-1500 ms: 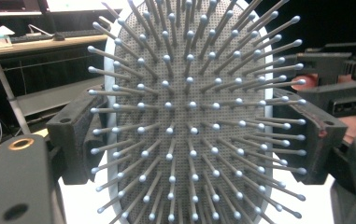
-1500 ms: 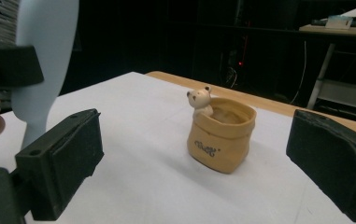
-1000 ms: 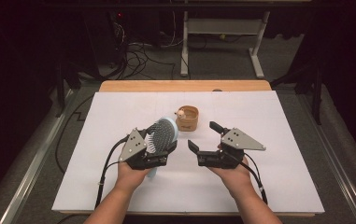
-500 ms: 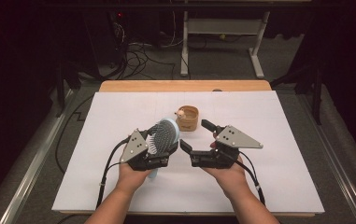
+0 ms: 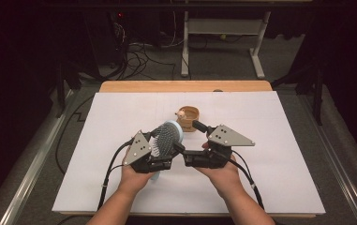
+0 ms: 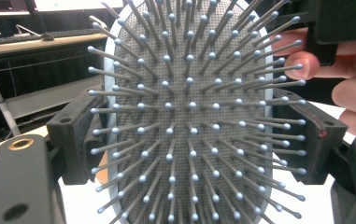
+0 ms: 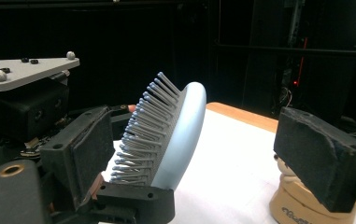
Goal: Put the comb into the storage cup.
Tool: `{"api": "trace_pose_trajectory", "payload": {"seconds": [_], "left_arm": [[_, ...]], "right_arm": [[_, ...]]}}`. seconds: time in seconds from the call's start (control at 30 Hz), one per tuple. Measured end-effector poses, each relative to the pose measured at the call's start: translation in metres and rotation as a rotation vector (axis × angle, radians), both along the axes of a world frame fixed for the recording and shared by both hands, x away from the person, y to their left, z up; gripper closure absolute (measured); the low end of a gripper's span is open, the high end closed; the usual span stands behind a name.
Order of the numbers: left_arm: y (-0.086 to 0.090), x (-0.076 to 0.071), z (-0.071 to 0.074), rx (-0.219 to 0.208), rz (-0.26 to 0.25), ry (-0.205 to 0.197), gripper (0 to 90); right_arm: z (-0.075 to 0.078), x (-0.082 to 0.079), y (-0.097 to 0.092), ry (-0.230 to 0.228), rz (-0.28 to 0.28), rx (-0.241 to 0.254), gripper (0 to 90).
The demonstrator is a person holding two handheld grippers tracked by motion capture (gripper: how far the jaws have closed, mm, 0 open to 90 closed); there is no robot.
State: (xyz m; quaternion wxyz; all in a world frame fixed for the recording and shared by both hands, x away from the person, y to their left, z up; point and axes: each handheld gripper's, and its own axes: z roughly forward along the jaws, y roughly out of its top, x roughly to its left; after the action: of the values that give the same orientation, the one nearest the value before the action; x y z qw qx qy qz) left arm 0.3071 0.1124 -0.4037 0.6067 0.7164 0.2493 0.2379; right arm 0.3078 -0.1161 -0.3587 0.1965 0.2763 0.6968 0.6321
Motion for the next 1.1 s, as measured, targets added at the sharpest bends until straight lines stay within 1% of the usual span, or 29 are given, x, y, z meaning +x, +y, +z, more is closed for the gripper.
{"api": "trace_pose_trajectory", "payload": {"seconds": [0.47,0.77,0.9,1.1], "left_arm": [[-0.003,-0.001,0.000,0.000,-0.007,0.001,20.6],[-0.005,-0.002,-0.001,0.009,-0.008,-0.003,20.7],[-0.006,-0.003,0.000,0.014,-0.009,-0.009,20.6],[-0.007,-0.004,0.000,0.018,-0.008,-0.012,20.6]], "right_arm": [[-0.001,0.005,0.010,0.024,0.022,0.026,17.9],[-0.002,0.006,0.017,0.038,0.044,0.016,24.2],[-0.003,0.007,0.019,0.053,0.044,0.011,27.6],[-0.004,0.008,0.020,0.064,0.041,0.012,32.1]]}}
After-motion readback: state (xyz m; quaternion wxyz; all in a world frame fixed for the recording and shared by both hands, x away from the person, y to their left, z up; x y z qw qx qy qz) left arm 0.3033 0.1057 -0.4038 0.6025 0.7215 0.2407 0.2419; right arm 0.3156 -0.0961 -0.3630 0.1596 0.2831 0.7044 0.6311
